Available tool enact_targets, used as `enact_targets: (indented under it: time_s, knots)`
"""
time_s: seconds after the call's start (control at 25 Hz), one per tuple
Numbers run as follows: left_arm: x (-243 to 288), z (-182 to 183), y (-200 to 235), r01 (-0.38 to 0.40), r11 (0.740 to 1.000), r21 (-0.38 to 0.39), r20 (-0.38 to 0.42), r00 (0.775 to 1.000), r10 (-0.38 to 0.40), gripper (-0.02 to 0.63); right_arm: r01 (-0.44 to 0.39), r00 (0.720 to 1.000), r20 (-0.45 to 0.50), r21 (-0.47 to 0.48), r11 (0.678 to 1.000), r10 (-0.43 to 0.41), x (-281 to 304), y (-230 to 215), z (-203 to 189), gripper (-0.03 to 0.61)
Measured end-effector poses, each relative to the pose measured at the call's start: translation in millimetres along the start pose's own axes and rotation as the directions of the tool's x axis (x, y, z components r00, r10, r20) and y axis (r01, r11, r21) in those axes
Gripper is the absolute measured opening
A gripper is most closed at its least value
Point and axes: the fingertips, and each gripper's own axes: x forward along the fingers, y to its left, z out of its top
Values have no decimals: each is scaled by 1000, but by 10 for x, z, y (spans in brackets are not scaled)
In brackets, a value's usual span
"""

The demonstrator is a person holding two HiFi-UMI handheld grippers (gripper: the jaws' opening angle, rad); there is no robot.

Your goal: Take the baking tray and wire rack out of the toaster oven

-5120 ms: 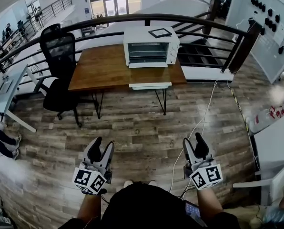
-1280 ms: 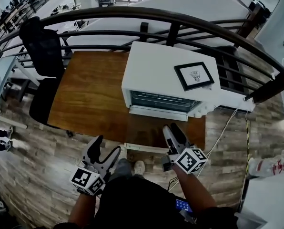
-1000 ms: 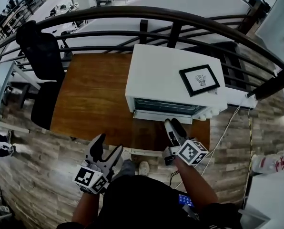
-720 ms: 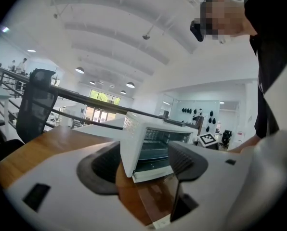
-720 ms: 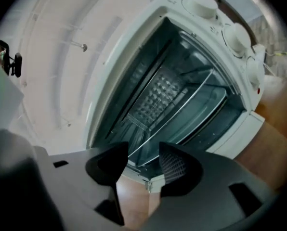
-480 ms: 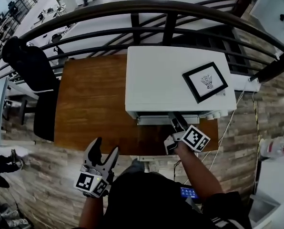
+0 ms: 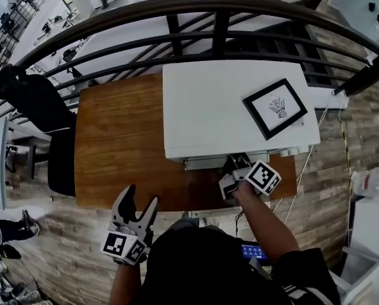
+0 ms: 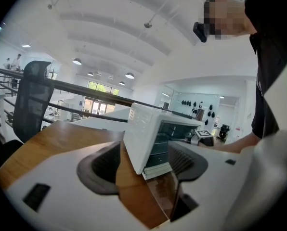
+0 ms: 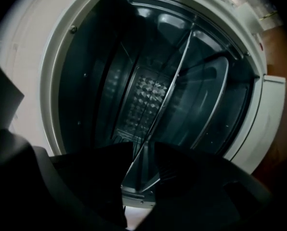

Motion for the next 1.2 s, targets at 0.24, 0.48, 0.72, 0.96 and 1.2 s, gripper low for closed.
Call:
enact_targets:
  time_s: [0.24, 0.48, 0.72, 0.96, 1.2]
  knots:
    - [60, -3, -19, 25, 1000, 0, -17, 1000, -25, 311, -27, 996, 85, 160, 987, 13, 17, -21, 151, 78]
    - [41, -30, -62, 36, 999, 1, -16, 999, -36, 305, -86, 994, 90, 227, 970, 67, -18, 27, 132, 2]
    - [-20, -123, -172, 45, 999, 2, -21, 999, -45, 301, -101, 994, 73, 240, 966, 86, -199, 11, 38, 0]
    - [-124, -205, -347, 57, 998, 5, -20, 998, -57, 296, -98, 995, 46, 239, 966, 89, -451, 5, -119, -2]
    - [-249, -272, -565, 75, 997, 9, -17, 997, -75, 294, -93, 996, 9, 239, 966, 93, -708, 2, -289, -2]
